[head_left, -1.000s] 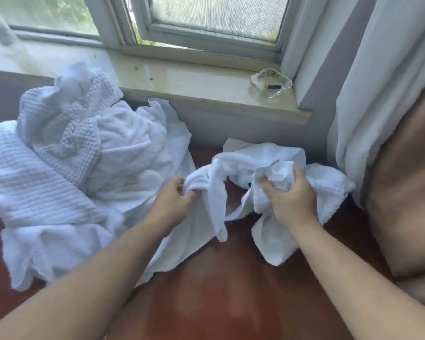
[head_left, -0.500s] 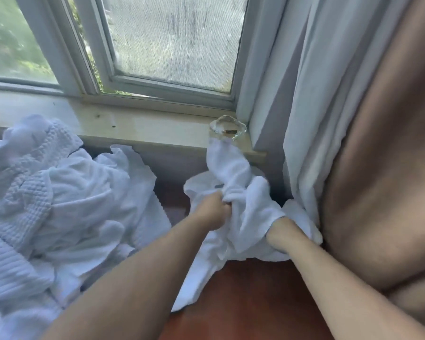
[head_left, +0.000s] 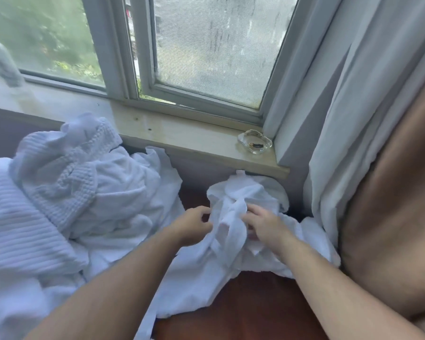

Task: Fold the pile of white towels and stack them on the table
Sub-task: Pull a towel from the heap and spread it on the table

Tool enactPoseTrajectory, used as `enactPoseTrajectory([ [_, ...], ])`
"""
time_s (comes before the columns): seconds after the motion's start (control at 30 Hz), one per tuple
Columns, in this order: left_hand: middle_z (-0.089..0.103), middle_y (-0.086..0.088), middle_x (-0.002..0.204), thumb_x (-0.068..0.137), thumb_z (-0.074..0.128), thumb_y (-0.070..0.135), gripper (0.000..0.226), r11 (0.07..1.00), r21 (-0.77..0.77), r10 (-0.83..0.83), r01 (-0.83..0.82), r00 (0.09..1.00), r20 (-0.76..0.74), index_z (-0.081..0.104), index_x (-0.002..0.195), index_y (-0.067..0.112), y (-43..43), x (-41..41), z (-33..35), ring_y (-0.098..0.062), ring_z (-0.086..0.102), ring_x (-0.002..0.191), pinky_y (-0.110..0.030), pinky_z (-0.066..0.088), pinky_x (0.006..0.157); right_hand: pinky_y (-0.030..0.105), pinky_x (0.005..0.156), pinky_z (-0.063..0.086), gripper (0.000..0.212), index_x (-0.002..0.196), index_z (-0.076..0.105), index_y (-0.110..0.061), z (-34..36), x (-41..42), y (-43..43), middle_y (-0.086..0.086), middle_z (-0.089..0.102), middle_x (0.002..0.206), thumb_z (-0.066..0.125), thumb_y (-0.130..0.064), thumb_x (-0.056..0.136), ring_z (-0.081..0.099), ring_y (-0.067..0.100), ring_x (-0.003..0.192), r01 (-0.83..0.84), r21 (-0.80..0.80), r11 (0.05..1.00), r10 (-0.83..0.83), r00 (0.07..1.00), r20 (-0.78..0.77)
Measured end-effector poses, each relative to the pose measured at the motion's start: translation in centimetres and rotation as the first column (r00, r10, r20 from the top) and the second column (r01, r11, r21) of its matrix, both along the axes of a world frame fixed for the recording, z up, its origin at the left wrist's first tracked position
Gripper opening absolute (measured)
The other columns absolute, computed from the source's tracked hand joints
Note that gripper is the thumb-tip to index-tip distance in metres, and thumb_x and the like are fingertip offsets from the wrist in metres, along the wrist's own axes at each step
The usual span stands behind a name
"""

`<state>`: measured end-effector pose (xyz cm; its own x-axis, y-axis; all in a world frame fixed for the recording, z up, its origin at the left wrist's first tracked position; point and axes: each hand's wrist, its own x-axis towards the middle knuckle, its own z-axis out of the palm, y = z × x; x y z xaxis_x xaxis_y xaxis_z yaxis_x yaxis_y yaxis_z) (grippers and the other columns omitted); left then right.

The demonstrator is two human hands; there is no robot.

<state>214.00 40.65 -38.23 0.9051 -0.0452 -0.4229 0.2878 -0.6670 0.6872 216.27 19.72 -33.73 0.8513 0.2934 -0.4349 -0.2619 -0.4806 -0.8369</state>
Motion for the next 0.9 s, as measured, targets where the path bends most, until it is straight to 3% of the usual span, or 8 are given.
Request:
enactPoseTrajectory([
  [0.13,0.05,-0.001,0.149,0.095,0.057,0.024,0.056,0.957,0.181,0.204,-0.228,0.969,0.14,0.046,0.149,0.025,6.9,-4.5,-0.5,-0.021,0.048,0.134,-0.032,0.039,0.11,0.031,0.112,0.03,0.051,0.151,0.041,-0.032,-3.9,-0.6,4.1,-0.009,0.04,0.154,0.043,-0.047,0.102,0.035,0.017,0.144,-0.343,-0.351,0.871,0.302,0.938,-0.168],
  [0.23,0.062,-0.004,0.131,0.09,0.067,0.027,0.049,0.888,0.232,0.304,-0.398,0.885,0.353,0.059,0.138,0.02,12.8,-9.0,0.0,-0.025,0.054,0.124,-0.038,0.043,0.106,0.038,0.088,0.048,0.04,0.103,0.065,-0.018,-5.5,-1.2,9.3,0.004,0.065,0.112,0.035,-0.044,0.103,0.06,0.022,0.101,-0.38,-0.617,0.689,0.48,0.877,-0.005],
  [0.3,0.062,-0.003,0.122,0.086,0.073,0.031,0.047,0.803,0.283,0.327,-0.525,0.784,0.527,0.063,0.131,0.021,16.3,-11.7,0.4,-0.029,0.054,0.117,-0.043,0.043,0.101,0.038,0.074,0.049,0.041,0.084,0.058,-0.019,-5.5,-1.7,13.5,0.001,0.059,0.094,0.038,-0.052,0.096,0.056,0.019,0.082,-0.14,-0.571,0.809,0.328,0.913,0.241],
  [0.37,0.054,-0.002,0.129,0.08,0.078,0.043,0.057,0.654,0.307,0.401,-0.691,0.662,0.634,0.06,0.133,0.029,19.2,-13.6,0.4,-0.034,0.046,0.119,-0.051,0.043,0.097,0.037,0.079,0.046,0.041,0.11,0.057,-0.024,-5.3,-1.7,17.8,0.001,0.053,0.117,0.05,-0.059,0.091,0.054,0.018,0.096,-0.049,-0.38,0.923,0.189,0.922,0.339],
  [0.47,0.02,-0.004,0.154,0.066,0.076,0.073,0.101,0.516,0.263,0.677,-0.815,0.576,0.458,0.03,0.15,0.044,22.5,-13.8,-0.4,-0.036,0.023,0.138,-0.057,0.032,0.109,0.037,0.099,0.043,0.092,0.149,0.031,-0.035,-4.6,-0.4,23.8,0.005,0.034,0.151,0.069,-0.073,0.075,0.045,0.023,0.13,-0.149,-0.141,0.979,0.176,0.962,0.207],
  [0.6,-0.002,-0.011,0.161,0.053,0.069,0.089,0.127,0.515,0.104,0.851,-0.851,0.522,0.052,0.002,0.153,0.051,25.4,-12.1,-2.8,-0.038,0.007,0.148,-0.052,0.018,0.12,0.051,0.115,0.038,0.127,0.157,0.014,-0.043,-5.3,1.7,29.2,0.001,0.022,0.163,0.075,-0.086,0.054,0.029,0.029,0.147,-0.237,-0.116,0.965,0.246,0.967,0.068],
  [0.77,0.014,-0.007,0.139,0.064,0.076,0.064,0.081,0.499,0.169,0.828,-0.85,0.525,0.196,0.042,0.133,0.041,25.3,-10.4,-6.4,-0.038,0.026,0.13,-0.046,0.038,0.104,0.053,0.11,0.042,0.126,0.148,0.03,-0.039,-7.6,3.4,31.2,0.008,0.039,0.148,0.076,-0.088,0.041,0.042,0.034,0.135,-0.238,-0.262,0.935,0.264,0.962,0.068],
  [0.9,0.029,-0.009,0.126,0.078,0.069,0.041,0.035,0.469,0.132,0.809,-0.874,0.484,0.333,0.065,0.11,0.026,24.7,-10.0,-5.8,-0.037,0.041,0.116,-0.041,0.046,0.098,0.043,0.089,0.057,0.061,0.115,0.062,-0.034,-7.0,3.5,30.6,-0.006,0.068,0.112,0.082,-0.064,0.065,0.063,0.016,0.103,-0.229,-0.13,0.965,0.247,0.958,0.146],
])
